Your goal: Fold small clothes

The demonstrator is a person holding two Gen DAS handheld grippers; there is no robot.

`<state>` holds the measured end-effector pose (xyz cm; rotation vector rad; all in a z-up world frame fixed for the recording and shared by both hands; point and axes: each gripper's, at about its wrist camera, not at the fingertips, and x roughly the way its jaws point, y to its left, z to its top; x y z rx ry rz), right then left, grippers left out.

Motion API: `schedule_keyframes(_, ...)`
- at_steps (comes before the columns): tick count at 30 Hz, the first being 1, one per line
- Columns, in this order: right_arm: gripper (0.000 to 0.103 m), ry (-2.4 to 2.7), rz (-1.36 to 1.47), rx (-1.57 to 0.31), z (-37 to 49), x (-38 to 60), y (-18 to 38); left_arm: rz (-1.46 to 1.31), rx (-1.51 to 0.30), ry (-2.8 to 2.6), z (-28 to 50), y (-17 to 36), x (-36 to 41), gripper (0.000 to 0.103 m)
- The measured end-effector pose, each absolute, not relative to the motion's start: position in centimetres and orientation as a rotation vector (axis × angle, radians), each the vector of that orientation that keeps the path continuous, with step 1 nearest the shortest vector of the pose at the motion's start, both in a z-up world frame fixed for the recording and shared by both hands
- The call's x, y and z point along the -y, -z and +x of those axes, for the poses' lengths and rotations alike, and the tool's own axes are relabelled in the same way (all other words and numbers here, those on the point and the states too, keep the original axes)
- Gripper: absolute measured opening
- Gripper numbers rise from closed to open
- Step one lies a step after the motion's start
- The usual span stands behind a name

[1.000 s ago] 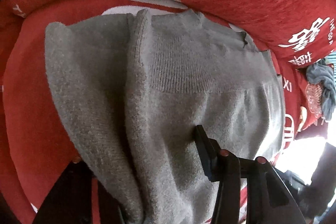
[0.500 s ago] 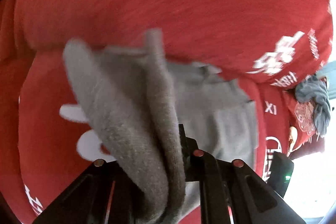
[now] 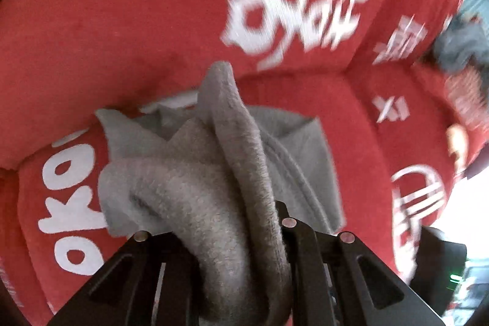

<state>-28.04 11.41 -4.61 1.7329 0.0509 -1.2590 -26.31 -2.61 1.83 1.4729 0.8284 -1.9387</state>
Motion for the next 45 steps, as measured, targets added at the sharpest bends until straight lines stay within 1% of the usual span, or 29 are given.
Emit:
schedule_keyframes(2, 0.008, 1.244, 1.776, 0.007, -29.1, -12.3, 5.8, 1.554, -0.722, 1.876, -28.1, -0.3, 1.5, 0.016)
schedule_keyframes(4, 0.009, 1.226, 1.808, 0.046, -31.1, -12.8, 6.2, 1.576, -0.65, 1.858, -28.9, -0.2, 0.4, 0.017)
schedule_keyframes(5, 0.009, 1.219, 1.82, 0.059, -30.8, -13.0, 6.3, 1.573, -0.624, 1.864, -29.0, -0.4, -0.1, 0.02)
schedule_keyframes(7, 0.009, 1.208, 1.839, 0.081, -30.9, -13.6, 6.8, 1.561, -0.631, 1.908, -28.9, -1.1, -0.8, 0.047)
schedule_keyframes(8, 0.009, 1.2, 1.85, 0.096, -31.0, -13.9, 7.1, 1.555, -0.627, 1.95, -29.2, -1.6, -1.5, 0.051)
schedule_keyframes(11, 0.009, 1.185, 1.868, 0.141, -31.2, -14.2, 7.5, 1.564, -0.559, 2.041, -30.8, -2.6, -3.1, 0.052)
schedule_keyframes(12, 0.009, 1.181, 1.873, 0.154, -31.4, -14.1, 7.6, 1.567, -0.569, 2.055, -31.2, -2.7, -3.3, 0.052)
schedule_keyframes(16, 0.009, 1.181, 1.865, 0.167, -32.0, -14.3, 7.2, 1.523, -0.707, 2.101, -31.4, -3.6, -3.1, 0.052)
schedule_keyframes(20, 0.009, 1.185, 1.862, 0.206, -33.2, -13.4, 7.5, 1.448, -0.726, 2.13, -29.3, -5.4, -2.4, 0.052)
schedule_keyframes(23, 0.009, 1.2, 1.844, 0.303, -34.5, -14.2, 7.2, 1.42, -0.746, 2.093, -26.4, -5.6, -1.0, 0.052)
schedule_keyframes(25, 0.011, 1.183, 1.846, 0.447, -36.0, -14.7, 7.5, 1.409, -0.78, 2.044, -24.1, -5.2, 0.2, 0.052)
schedule_keyframes(26, 0.014, 1.162, 1.853, 0.538, -36.7, -15.0, 7.8, 1.402, -0.799, 2.013, -22.9, -4.7, 0.8, 0.052)
schedule_keyframes(27, 0.02, 1.147, 1.857, 0.59, -37.0, -15.3, 8.1, 1.396, -0.811, 1.983, -21.8, -4.4, 1.4, 0.052)
schedule_keyframes(29, 0.039, 1.098, 1.855, 0.686, -37.7, -15.2, 8.4, 1.394, -0.835, 1.918, -19.7, -3.4, 2.5, 0.052)
schedule_keyframes(30, 0.062, 1.055, 1.845, 0.731, -37.9, -14.8, 8.7, 1.392, -0.853, 1.894, -18.9, -3.0, 2.9, 0.052)
schedule_keyframes(31, 0.071, 1.029, 1.841, 0.745, -37.3, -14.4, 9.1, 1.387, -0.876, 1.868, -18.0, -2.5, 3.3, 0.052)
schedule_keyframes(32, 0.071, 1.013, 1.843, 0.737, -37.3, -13.9, 9.2, 1.384, -0.901, 1.844, -17.3, -2.1, 3.7, 0.052)
schedule_keyframes(34, 0.071, 1.013, 1.851, 0.655, -37.6, -12.0, 9.3, 1.384, -0.946, 1.808, -16.0, -1.1, 4.3, 0.052)
schedule_keyframes(38, 0.071, 1.038, 1.827, 0.479, -37.4, -7.8, 8.2, 1.355, -0.958, 1.78, -14.7, -0.2, 4.9, 0.052)
schedule_keyframes(41, 0.065, 1.052, 1.798, 0.346, -37.7, -6.3, 7.4, 1.33, -0.96, 1.759, -14.2, 0.1, 5.6, 0.052)
schedule_keyframes(42, 0.057, 1.059, 1.79, 0.28, -37.6, -5.4, 7.2, 1.315, -0.958, 1.747, -14.1, 0.1, 5.9, 0.052)
schedule_keyframes(44, 0.023, 1.065, 1.788, 0.163, -37.1, -3.9, 7.2, 1.293, -0.987, 1.748, -13.9, 0.2, 6.5, 0.052)
schedule_keyframes(45, 0.015, 1.081, 1.783, 0.113, -37.0, -3.7, 7.1, 1.296, -0.99, 1.743, -13.8, 0.3, 6.8, 0.052)
